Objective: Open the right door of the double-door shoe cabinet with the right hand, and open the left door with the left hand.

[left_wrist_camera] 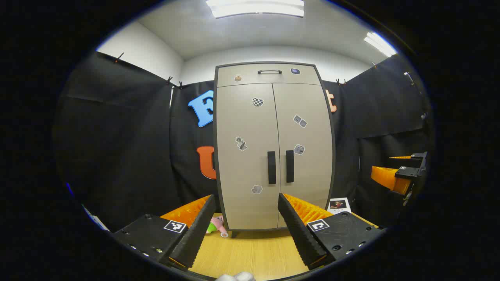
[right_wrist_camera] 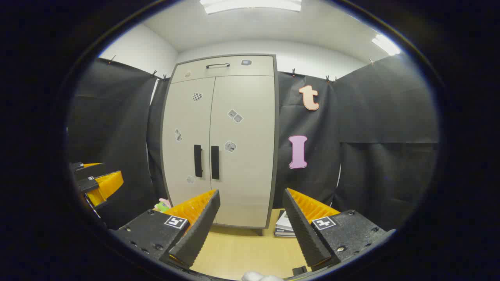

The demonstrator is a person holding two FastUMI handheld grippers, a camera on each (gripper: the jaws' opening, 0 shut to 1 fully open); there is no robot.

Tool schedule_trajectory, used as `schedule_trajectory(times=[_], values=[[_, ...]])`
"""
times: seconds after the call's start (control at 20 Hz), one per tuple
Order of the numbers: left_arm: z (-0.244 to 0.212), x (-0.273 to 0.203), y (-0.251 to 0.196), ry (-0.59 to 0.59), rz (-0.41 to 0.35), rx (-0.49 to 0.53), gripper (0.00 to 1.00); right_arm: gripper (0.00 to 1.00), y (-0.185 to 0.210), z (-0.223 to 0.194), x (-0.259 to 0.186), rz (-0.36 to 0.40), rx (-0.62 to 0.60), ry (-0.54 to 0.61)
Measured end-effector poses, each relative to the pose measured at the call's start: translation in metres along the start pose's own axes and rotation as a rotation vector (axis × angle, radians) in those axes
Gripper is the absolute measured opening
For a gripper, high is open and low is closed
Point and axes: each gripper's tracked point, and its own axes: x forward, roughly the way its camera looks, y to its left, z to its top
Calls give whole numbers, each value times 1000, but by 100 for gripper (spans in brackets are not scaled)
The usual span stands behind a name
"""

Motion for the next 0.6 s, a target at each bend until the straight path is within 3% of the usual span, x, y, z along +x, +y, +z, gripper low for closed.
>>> schedule_trajectory(times=[0.6], values=[[5,-1,10,-5,18,-2,96,100,-1,2,0,-9,4,10]])
